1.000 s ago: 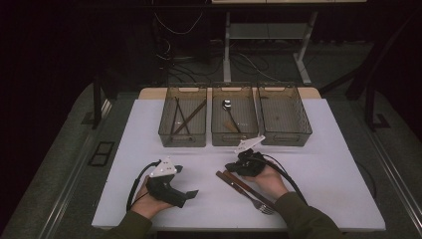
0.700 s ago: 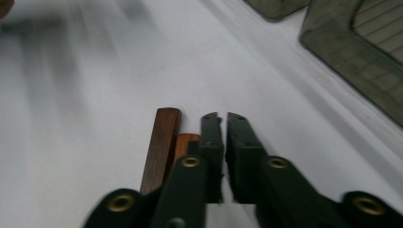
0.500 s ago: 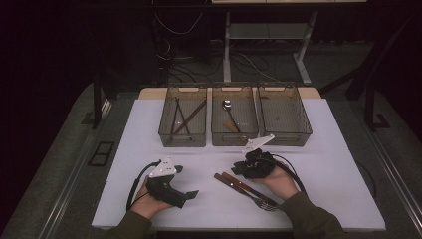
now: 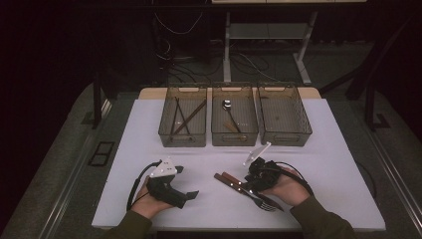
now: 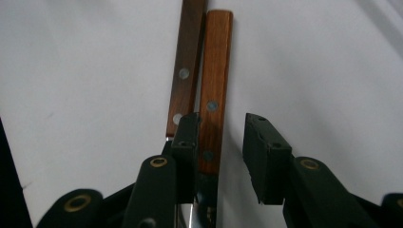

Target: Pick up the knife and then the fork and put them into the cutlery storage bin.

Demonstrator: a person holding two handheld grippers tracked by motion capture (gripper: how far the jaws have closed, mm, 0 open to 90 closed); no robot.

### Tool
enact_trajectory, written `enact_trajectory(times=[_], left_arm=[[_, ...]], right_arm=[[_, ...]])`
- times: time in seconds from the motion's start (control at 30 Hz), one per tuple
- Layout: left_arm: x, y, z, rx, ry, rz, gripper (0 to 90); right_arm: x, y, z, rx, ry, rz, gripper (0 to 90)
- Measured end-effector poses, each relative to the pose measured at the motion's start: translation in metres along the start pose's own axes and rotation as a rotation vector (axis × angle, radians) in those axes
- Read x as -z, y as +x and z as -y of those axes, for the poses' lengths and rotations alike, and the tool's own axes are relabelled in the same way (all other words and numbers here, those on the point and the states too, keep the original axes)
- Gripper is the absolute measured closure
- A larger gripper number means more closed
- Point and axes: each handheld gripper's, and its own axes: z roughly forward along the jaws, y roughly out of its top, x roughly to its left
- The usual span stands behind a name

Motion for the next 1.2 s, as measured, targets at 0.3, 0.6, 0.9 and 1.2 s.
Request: enact_trajectory(times=[0.3,0.6,0.9,1.2], left_arm=[[-0.001,0.0,0.0,-0.002,0.001,0.003,0.0],[-0.001,0.0,0.0,-0.007,0.007,0.007,0.0],[-0.002,-0.001,0.0,-0.007,0.013,0.011,0.0],[-0.002,0.0,0.001,-0.005,0.009,0.022,0.0]], right_arm=[[-0.007,0.002,-0.014,0.024,0.155,0.006,68.3],[-0.017,0.012,-0.037,0.072,0.342,0.079,71.5],[-0.02,0.015,-0.043,0.041,0.39,0.111,77.7],[-0.014,0.007,-0.036,0.018,0.331,0.07,78.0]])
